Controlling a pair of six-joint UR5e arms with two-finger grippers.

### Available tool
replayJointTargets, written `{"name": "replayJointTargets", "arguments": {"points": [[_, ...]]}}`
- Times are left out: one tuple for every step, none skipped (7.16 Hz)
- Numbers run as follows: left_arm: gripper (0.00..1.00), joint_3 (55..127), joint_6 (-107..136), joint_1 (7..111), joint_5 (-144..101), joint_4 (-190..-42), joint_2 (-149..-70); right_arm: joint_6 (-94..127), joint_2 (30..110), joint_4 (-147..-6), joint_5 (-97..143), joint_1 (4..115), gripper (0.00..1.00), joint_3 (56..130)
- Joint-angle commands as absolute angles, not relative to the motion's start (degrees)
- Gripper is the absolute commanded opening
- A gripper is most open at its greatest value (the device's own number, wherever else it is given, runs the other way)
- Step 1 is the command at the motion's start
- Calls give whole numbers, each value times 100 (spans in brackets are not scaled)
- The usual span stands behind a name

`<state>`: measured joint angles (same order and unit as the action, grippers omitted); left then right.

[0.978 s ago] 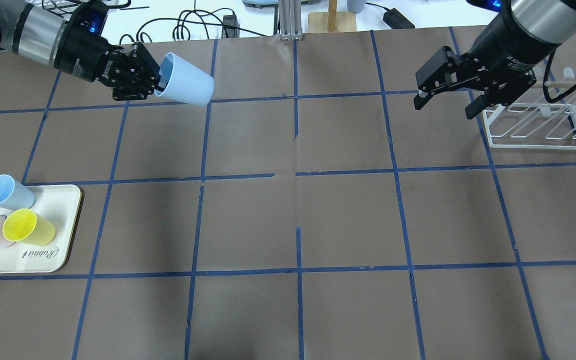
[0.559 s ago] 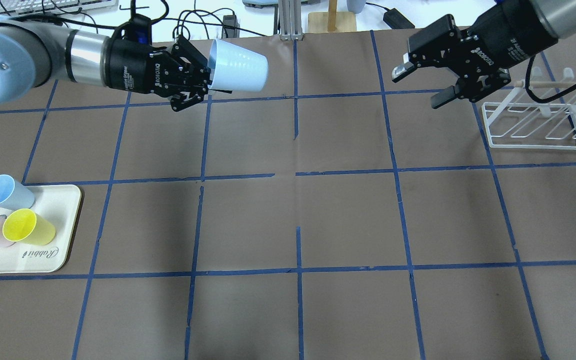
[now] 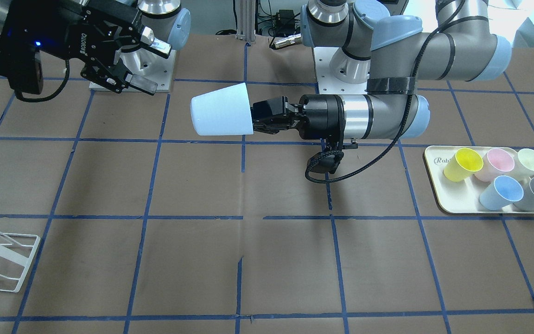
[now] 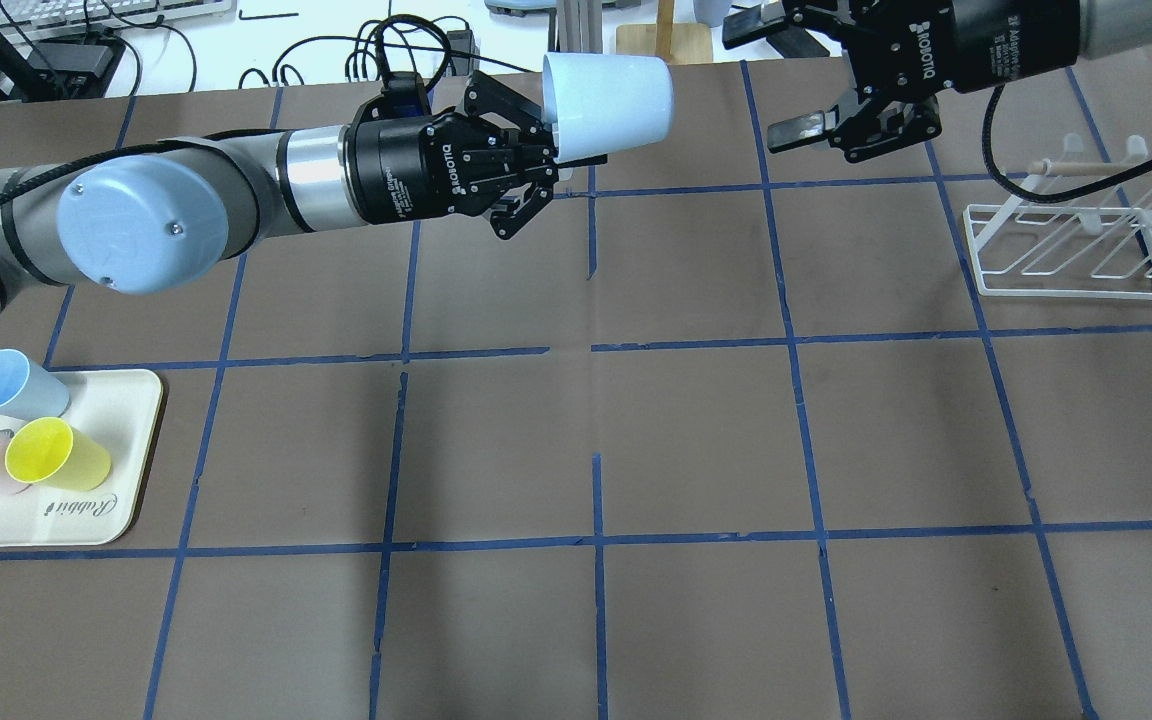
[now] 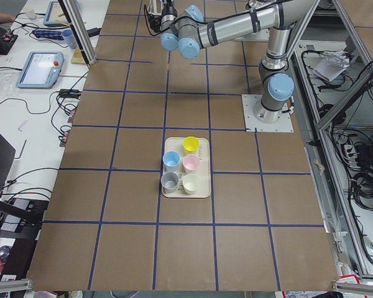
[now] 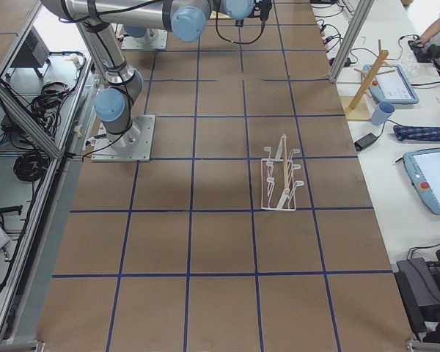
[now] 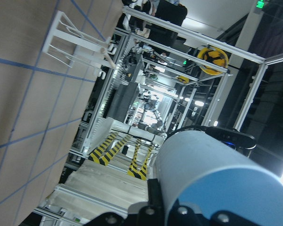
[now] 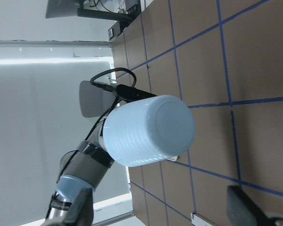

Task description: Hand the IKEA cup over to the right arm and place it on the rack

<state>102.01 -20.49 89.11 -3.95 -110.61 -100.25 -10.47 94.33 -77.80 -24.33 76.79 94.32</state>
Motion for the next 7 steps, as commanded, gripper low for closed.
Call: {"name": "replayJointTargets", "arguments": {"points": [[0, 10396, -2048, 8982, -885, -11057, -9976, -1151, 9448, -7761, -1507, 7673, 100, 9824], [0, 10424, -1978, 8982, -949, -11057, -9923, -1160, 9422, -7769, -1451, 7647, 100, 9878], [0, 10433, -1943, 8974, -958, -11065, -9871, -1151, 9404, -7804, -1433, 7551, 100, 10044], [0, 10398, -1803, 8974, -1158, -11065, -9783, -1125, 9404, -7839, -1424, 7489, 100, 10150], [0, 10441, -1810, 9008, -1265, -11083, -9678, -1125, 9387, -7866, -1389, 7488, 100, 10151], [0, 10441, -1811, 9157, -1266, -11066, -9677, -1038, 9361, -7953, -1084, 7497, 100, 10151], [0, 10433, -1811, 9332, -1266, -10996, -9755, -889, 9282, -7945, -811, 7506, 100, 10099]]}}
